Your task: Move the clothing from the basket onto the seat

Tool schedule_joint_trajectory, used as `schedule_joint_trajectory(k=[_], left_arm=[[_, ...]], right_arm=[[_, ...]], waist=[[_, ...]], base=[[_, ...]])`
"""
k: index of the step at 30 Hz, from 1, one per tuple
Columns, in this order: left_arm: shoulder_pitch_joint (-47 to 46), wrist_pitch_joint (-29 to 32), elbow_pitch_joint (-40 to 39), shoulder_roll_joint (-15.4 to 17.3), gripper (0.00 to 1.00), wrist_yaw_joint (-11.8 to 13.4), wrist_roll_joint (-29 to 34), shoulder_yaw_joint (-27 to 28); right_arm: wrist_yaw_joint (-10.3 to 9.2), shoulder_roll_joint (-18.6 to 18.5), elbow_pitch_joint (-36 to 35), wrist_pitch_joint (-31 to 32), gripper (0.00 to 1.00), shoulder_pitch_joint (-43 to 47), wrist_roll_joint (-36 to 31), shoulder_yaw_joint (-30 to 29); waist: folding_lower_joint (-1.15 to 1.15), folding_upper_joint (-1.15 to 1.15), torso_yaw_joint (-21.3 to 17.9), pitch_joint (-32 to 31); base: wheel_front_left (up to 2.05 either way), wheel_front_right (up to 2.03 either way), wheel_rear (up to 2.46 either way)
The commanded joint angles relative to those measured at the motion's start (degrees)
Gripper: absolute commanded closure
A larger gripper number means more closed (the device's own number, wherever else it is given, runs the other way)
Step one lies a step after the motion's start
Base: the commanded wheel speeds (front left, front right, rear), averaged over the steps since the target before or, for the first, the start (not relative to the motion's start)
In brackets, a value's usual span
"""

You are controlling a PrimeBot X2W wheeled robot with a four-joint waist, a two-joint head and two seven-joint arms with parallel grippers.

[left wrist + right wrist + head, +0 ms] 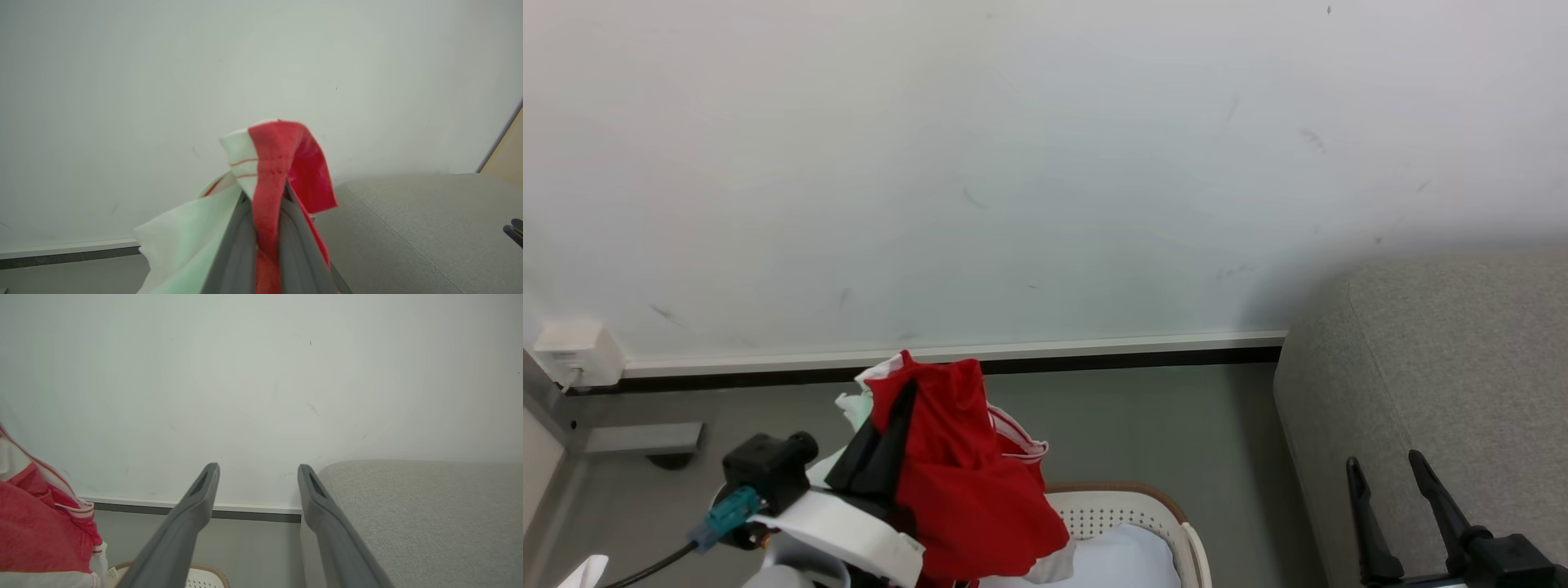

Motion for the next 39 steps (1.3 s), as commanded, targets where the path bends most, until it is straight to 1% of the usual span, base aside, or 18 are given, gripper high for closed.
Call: schedule_joint_trajectory(k=[1,4,8,12,19,23,27,32,36,39], left_arm=[[0.0,0.0,-0.7,0.5,1.0,-0.2,0.4,0.1],[-0.6,0.4,-1.6,0.6,1.0,-0.5,0.4,-0.2],[-1.4,1.2,-3.0,0.7,1.0,-1.1,0.5,-1.0],[-2.2,2.1,-4.1,0.8,1.0,-1.9,0.5,-1.9],[-4.4,4.0,-4.8,0.8,1.0,-4.2,0.9,-4.0],[-5.9,5.0,-4.9,-0.1,1.0,-5.6,0.9,-5.6],[-7.4,6.0,-4.6,-1.0,1.0,-7.1,1.0,-7.4],[-8.3,6.6,-4.3,-2.3,1.0,-8.2,1.2,-9.4],[-8.6,7.0,-3.8,-2.9,1.0,-8.8,1.5,-10.9],[-8.9,7.2,-3.6,-3.2,1.0,-9.3,1.4,-12.0]], right_arm=[[-0.12,-0.4,-0.2,0.0,0.0,0.2,0.5,0.4],[-0.12,-0.7,-0.7,0.0,0.0,-0.6,1.1,2.1],[-0.12,-2.2,-1.6,0.0,0.0,-2.1,2.7,5.6],[-0.12,-4.9,-2.6,0.0,0.0,-4.5,5.0,10.8],[-0.12,-12.2,-3.5,1.0,0.0,-11.6,13.1,25.8],[-0.12,-15.7,-4.6,2.8,0.0,-16.8,17.9,34.3],[-0.12,-18.3,-5.1,4.6,0.0,-22.1,21.8,42.4],[-0.12,-20.3,-4.6,5.9,0.0,-28.2,25.4,50.9],[-0.12,-21.1,-3.1,5.6,0.0,-32.3,27.4,55.7],[-0.12,-21.1,-1.8,5.2,0.0,-34.7,29.0,58.8]], waist=[[0.0,0.0,0.0,0.1],[0.0,0.0,-0.1,0.2],[0.0,0.0,-0.4,0.3],[0.0,0.0,-0.8,0.2],[0.0,0.0,-1.8,-0.3],[0.0,0.0,-2.2,-0.5],[0.0,0.0,-2.5,-0.6],[0.0,0.0,-2.7,-0.6],[0.0,0.0,-2.7,-0.6],[0.0,0.0,-2.5,-0.6]], base=[[0.0,0.0,0.0],[0.0,0.0,0.0],[0.0,0.0,0.0],[0.0,0.0,0.0],[0.0,0.0,0.0],[0.0,0.0,0.0],[0.0,0.0,0.0],[0.0,0.0,0.0],[0.0,0.0,0.0],[0.0,0.0,0.0]])
